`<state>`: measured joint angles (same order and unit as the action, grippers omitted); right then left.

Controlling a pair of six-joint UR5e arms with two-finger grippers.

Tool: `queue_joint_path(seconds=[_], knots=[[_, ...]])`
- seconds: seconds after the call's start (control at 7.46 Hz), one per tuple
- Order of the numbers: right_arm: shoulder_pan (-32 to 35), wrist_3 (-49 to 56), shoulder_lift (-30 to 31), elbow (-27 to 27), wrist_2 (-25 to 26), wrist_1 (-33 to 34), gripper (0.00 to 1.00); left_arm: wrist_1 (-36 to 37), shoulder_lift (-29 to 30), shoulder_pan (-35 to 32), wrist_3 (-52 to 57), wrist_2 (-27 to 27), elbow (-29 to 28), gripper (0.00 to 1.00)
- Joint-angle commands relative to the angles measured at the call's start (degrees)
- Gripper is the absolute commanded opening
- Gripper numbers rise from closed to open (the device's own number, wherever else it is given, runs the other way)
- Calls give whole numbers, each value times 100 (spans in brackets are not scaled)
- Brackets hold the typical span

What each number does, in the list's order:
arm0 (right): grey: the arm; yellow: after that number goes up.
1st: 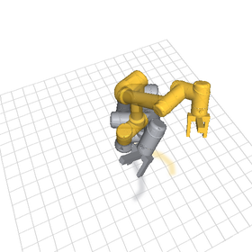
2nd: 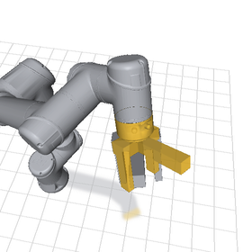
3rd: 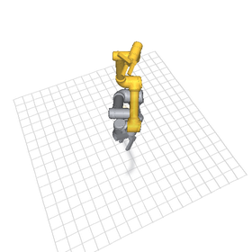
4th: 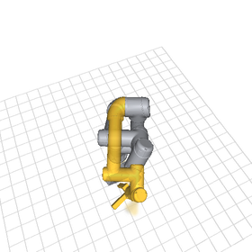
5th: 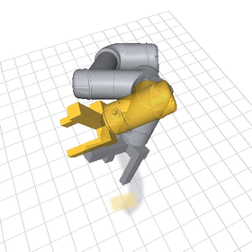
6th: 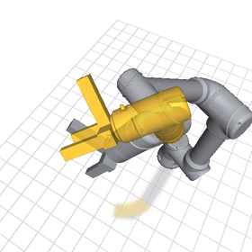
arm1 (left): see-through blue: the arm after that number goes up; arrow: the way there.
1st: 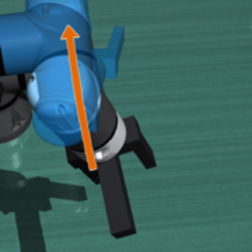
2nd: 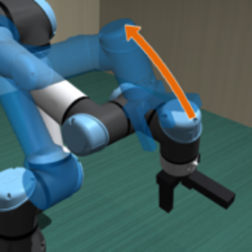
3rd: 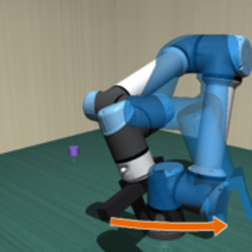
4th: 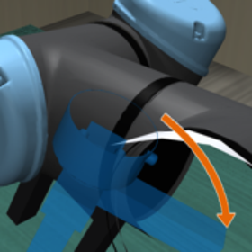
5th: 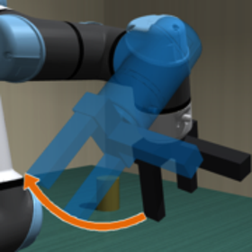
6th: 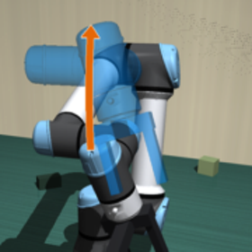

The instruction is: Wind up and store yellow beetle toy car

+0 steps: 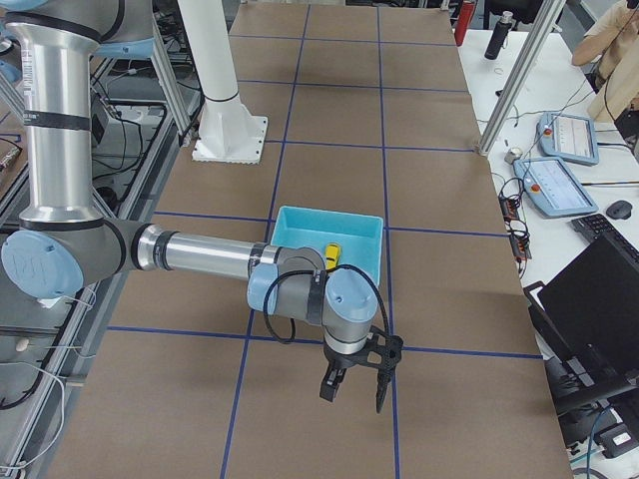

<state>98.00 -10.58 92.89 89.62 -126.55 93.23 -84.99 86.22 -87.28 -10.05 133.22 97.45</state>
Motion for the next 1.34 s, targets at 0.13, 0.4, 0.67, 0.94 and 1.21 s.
queue_joint_path(seconds=[0.13, 0.4, 0.67, 0.94, 1.21], knots=[[-9, -93, -43, -32, -255, 11, 100, 0, 0, 0, 3, -7, 2, 100], [-113, -216, -122, -23, -336, 11, 100, 0, 0, 0, -6, -7, 2, 100], [-220, -234, -183, -23, -336, 2, 100, 0, 0, 0, 3, -7, 2, 100], [-229, -225, -183, -23, -344, 2, 100, 0, 0, 0, -6, -6, 2, 100], [-229, -217, -166, -32, -336, 2, 100, 0, 0, 0, -6, -7, 2, 100]])
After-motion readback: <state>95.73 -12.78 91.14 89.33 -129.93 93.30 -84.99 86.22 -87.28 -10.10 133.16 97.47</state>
